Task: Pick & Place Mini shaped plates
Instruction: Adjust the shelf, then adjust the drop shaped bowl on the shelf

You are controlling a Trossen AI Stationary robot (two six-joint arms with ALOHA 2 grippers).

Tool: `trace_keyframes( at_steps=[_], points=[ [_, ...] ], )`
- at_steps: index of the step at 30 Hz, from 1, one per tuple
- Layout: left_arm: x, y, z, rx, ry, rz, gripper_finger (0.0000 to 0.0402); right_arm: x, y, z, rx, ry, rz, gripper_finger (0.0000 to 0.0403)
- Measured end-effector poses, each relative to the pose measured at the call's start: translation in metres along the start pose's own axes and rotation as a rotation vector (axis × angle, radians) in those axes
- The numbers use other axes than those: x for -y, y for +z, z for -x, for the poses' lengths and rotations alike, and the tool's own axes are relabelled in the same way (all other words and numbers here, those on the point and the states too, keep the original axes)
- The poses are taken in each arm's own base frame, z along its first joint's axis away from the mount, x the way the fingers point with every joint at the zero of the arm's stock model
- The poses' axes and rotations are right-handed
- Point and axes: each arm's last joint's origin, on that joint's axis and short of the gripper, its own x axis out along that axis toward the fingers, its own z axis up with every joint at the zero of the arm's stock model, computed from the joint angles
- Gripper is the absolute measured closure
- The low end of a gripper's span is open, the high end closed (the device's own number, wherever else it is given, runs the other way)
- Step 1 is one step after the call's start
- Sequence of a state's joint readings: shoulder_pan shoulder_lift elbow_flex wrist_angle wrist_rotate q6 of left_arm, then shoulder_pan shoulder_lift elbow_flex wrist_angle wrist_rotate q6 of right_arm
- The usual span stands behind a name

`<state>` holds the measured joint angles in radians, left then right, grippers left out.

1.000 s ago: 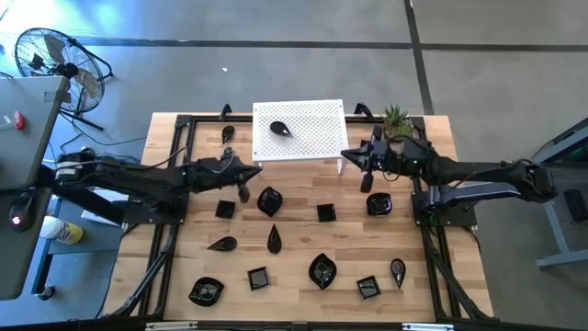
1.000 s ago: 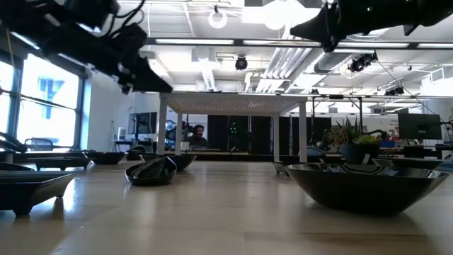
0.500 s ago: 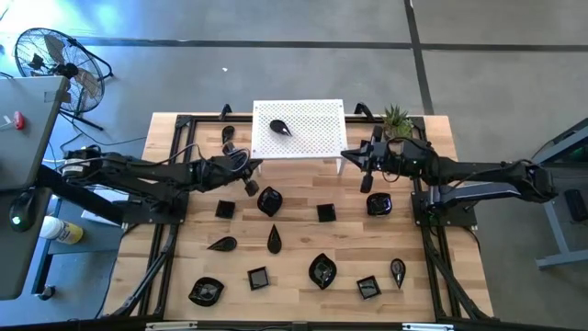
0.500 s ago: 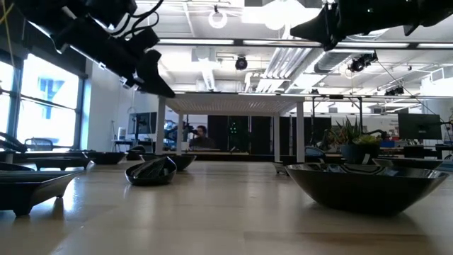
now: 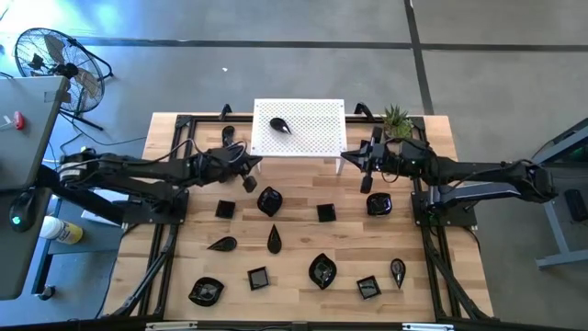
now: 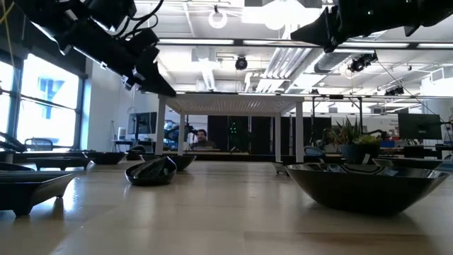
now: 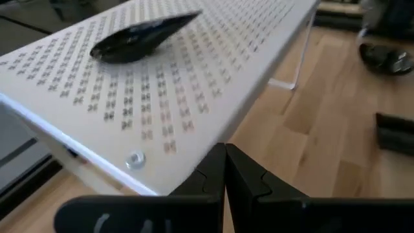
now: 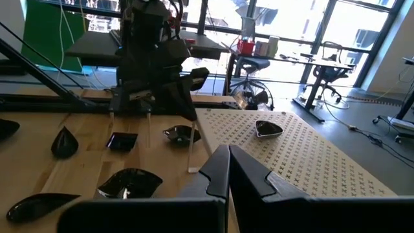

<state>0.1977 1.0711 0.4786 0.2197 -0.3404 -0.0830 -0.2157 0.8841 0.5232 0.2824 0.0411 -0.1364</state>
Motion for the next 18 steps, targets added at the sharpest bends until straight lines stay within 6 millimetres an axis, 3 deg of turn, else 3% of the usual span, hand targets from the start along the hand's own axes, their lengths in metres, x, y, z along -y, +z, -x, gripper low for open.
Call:
trace_keyframes(
  at_steps=[18],
  points=[
    [-0.011,0.020,0.043,0.088,-0.081,0.052,0.0401,0.000,-0.003,0.000,-0.029,-0.002,0.003,0.0402]
  ],
)
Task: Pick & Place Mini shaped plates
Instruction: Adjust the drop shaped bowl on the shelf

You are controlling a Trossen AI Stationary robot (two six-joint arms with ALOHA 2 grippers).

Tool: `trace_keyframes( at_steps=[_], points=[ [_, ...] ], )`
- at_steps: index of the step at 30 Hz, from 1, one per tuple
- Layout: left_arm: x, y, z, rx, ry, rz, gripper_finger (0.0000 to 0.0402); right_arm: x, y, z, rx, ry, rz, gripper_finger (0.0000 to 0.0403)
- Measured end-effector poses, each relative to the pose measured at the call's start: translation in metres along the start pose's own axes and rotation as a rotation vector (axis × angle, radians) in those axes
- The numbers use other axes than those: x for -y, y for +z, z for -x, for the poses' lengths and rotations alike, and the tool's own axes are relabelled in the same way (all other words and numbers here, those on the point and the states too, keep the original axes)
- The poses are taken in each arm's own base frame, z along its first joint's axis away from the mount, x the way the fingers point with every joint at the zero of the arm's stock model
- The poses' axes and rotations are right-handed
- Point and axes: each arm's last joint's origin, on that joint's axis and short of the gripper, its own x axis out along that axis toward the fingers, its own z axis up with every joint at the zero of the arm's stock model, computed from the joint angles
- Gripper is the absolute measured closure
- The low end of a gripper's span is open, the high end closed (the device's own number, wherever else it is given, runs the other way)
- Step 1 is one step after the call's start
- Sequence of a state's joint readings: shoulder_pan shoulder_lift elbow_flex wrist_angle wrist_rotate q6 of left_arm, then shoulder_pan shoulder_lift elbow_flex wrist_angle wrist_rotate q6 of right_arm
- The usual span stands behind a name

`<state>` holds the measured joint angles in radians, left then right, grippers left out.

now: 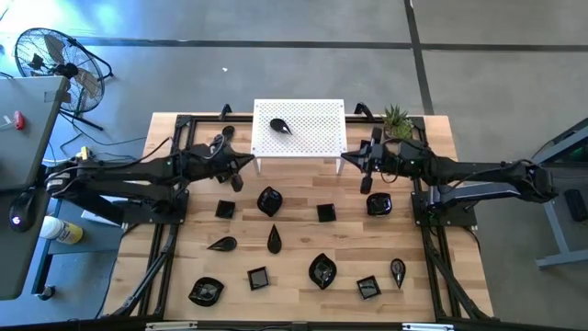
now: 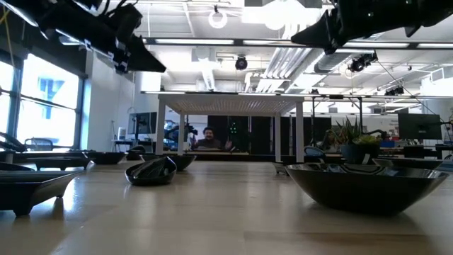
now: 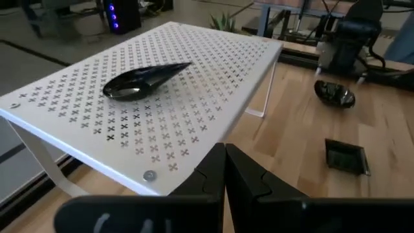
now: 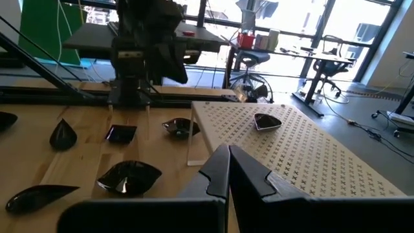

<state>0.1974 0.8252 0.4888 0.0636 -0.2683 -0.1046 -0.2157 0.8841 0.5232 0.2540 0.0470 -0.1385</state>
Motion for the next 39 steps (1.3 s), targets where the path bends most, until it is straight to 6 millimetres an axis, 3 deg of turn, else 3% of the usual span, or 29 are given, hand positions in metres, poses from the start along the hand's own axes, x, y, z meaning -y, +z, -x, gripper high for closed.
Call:
trace_keyframes(
  at_steps=[5,11,18,28,33,39],
  points=[
    [0.002,0.025,0.006,0.032,-0.042,-0.047,0.0401,-0.002,-0.003,0.000,-0.026,0.066,-0.024,0.0402],
    [0.003,0.050,0.008,0.076,-0.286,-0.064,0.0401,-0.005,-0.012,-0.001,-0.010,0.101,-0.081,0.0402],
    [0.001,0.046,0.007,0.028,-0.268,-0.054,0.0401,-0.008,-0.039,0.004,0.089,0.101,-0.089,0.0402],
    [0.002,0.035,-0.022,-0.094,-0.111,-0.016,0.0401,-0.011,-0.062,0.010,0.077,0.101,-0.097,0.0402],
    [0.005,0.041,-0.034,-0.112,-0.097,-0.004,0.0401,-0.011,-0.062,0.010,0.080,0.097,-0.097,0.0402],
    [0.009,0.065,-0.040,-0.103,-0.125,-0.078,0.0401,-0.009,-0.062,0.010,0.072,0.007,-0.106,0.0402]
  ],
)
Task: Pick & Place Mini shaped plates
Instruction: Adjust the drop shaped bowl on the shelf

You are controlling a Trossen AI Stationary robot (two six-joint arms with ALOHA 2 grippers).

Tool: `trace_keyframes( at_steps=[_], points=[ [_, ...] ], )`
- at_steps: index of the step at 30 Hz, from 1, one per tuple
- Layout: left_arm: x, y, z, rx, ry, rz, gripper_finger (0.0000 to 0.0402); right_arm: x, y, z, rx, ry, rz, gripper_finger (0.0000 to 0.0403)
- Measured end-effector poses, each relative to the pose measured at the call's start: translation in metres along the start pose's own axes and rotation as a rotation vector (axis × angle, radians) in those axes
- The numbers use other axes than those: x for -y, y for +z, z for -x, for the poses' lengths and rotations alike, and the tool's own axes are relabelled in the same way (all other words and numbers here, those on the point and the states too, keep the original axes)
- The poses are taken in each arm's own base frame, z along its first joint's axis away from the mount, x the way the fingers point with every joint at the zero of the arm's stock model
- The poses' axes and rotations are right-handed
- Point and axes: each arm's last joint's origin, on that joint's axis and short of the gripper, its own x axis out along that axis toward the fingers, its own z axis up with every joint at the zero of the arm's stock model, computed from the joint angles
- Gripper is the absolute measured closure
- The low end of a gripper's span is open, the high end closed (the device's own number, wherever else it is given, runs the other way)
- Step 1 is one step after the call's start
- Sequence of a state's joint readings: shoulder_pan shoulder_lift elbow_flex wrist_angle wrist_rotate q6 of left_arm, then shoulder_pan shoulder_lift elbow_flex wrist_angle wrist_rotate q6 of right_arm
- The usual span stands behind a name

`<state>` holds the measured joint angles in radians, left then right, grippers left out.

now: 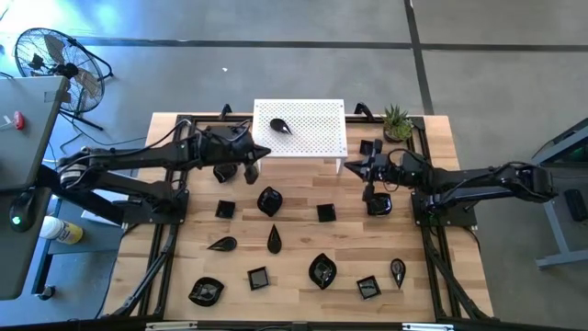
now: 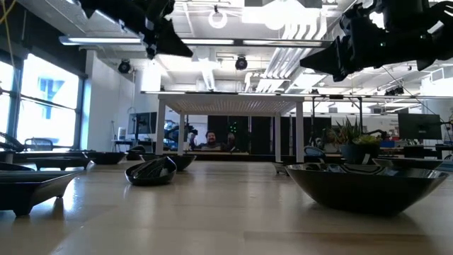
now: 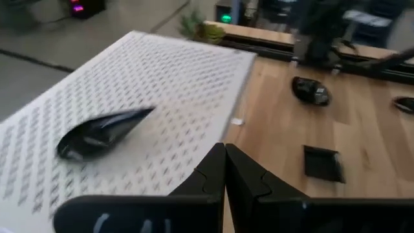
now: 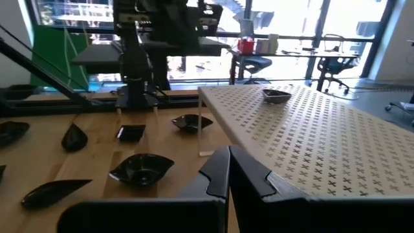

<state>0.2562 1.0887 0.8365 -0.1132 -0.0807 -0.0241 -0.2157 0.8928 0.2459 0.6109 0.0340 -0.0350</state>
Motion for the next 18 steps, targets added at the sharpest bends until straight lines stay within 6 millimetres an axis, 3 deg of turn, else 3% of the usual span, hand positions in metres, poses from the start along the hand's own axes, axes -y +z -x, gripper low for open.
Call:
trace_keyframes(
  at_steps=[7,12,18],
  points=[
    [0.003,0.028,-0.018,-0.026,-0.019,-0.031,0.0401,0.000,0.000,0.000,0.000,0.000,0.050,0.0402],
    [0.003,0.035,-0.041,-0.138,0.053,-0.043,0.0397,0.000,0.000,0.000,0.000,0.000,0.061,0.0402],
    [0.000,0.050,-0.067,-0.250,0.100,-0.038,0.0346,0.000,0.002,0.000,0.015,-0.007,0.123,0.0399]
  ],
)
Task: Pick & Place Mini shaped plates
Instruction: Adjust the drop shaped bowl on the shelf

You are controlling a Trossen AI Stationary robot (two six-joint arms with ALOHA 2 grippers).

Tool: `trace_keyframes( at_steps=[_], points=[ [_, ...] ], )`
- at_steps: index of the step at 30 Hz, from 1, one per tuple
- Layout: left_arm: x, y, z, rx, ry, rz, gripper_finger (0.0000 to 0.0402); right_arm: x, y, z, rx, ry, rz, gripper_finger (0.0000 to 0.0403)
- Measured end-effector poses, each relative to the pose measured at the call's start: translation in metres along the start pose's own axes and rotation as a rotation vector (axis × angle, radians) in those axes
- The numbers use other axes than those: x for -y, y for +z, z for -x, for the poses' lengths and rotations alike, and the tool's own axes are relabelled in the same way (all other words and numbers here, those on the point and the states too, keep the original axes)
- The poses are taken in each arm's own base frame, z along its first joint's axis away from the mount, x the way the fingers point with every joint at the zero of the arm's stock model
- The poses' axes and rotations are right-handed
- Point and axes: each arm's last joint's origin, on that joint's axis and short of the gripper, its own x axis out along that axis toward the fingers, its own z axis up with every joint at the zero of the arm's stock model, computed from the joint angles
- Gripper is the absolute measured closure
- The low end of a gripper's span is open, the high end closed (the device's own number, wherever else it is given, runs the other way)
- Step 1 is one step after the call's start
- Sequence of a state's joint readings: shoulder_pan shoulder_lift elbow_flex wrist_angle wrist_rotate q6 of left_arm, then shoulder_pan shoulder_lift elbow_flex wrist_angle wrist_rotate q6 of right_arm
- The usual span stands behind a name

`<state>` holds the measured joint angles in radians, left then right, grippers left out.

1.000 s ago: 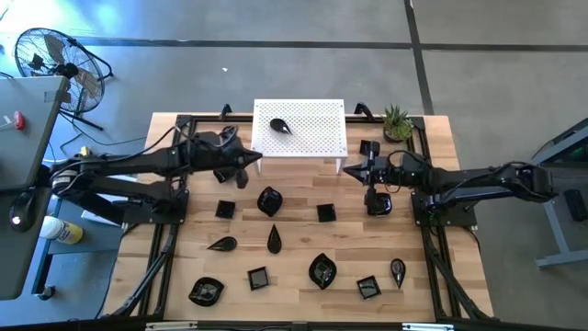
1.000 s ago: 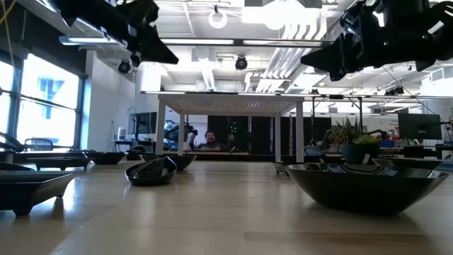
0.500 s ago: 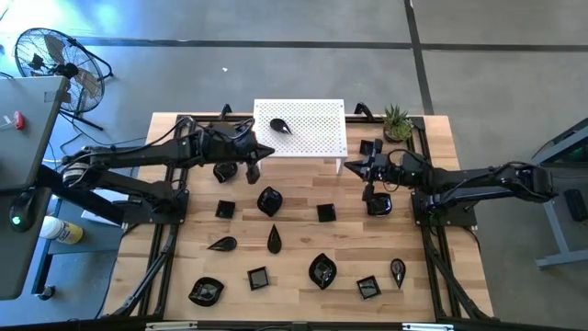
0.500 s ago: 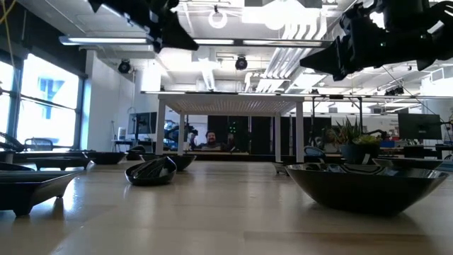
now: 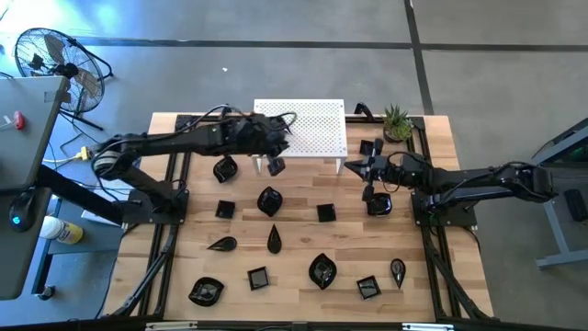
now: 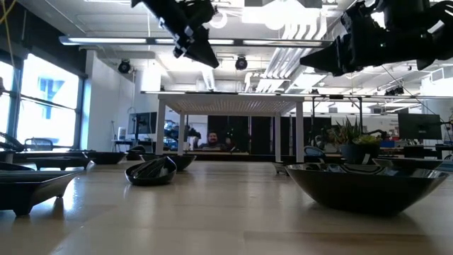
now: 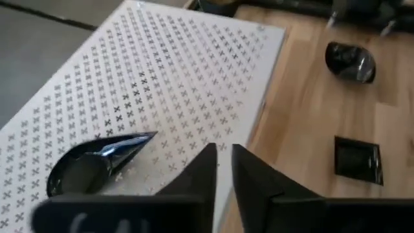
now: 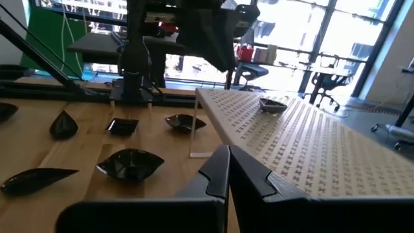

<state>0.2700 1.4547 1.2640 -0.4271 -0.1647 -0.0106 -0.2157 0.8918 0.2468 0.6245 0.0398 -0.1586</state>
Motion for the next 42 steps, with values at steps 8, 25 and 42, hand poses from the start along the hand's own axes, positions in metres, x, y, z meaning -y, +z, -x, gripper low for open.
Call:
trace_keyframes(
  at_steps=[8,25,42],
  points=[
    [-0.014,0.021,-0.019,-0.054,0.006,-0.072,0.0291,0.001,0.005,0.001,0.042,-0.026,0.066,0.0399],
    [-0.027,0.005,-0.060,-0.165,0.174,-0.232,0.0317,0.002,0.006,0.001,0.047,-0.036,0.101,0.0397],
    [-0.027,0.004,-0.059,-0.179,0.174,-0.253,0.0396,0.002,0.005,0.001,0.044,-0.036,0.109,0.0401]
  ],
)
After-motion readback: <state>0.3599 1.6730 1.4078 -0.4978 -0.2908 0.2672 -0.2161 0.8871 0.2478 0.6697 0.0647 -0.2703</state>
